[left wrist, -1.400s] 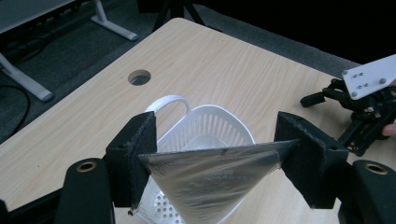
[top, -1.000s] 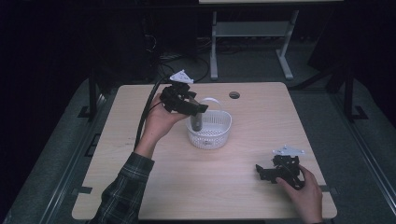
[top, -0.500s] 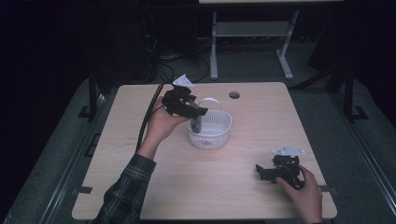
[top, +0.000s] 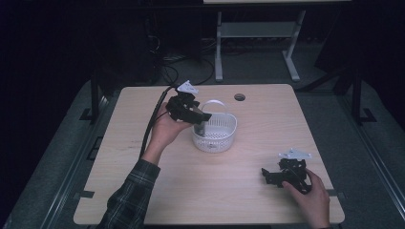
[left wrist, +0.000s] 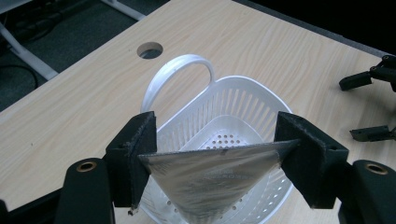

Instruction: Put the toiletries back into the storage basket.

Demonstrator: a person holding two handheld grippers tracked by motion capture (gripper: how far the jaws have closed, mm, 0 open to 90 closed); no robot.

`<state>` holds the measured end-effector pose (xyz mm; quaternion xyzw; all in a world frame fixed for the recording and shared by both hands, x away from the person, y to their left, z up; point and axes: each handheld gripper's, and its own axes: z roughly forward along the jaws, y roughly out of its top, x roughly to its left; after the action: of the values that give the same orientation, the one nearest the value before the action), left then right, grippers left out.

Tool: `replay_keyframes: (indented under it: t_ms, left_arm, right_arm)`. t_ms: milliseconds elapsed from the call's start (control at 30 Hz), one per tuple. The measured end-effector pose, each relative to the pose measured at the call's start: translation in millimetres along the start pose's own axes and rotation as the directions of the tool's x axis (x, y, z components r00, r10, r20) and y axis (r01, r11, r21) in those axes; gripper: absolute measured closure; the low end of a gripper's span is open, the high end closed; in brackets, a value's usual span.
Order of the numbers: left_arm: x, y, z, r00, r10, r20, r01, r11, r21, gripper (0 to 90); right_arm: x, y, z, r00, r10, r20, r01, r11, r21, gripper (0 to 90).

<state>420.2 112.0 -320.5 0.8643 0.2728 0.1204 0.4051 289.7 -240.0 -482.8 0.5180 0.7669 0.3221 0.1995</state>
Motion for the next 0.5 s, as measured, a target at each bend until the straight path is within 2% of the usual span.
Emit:
replay_keyframes:
  t_ms: [500]
  left_arm:
    - [2.2, -12.1, 14.1, 0.9998, -0.017, 0.005, 0.017, 0.9995, 0.027, 29.9]
  right_arm:
    - [-0.1, 0.0, 0.0, 1.0000, -0.002, 0.000, 0.002, 1.000, 0.000, 1.0]
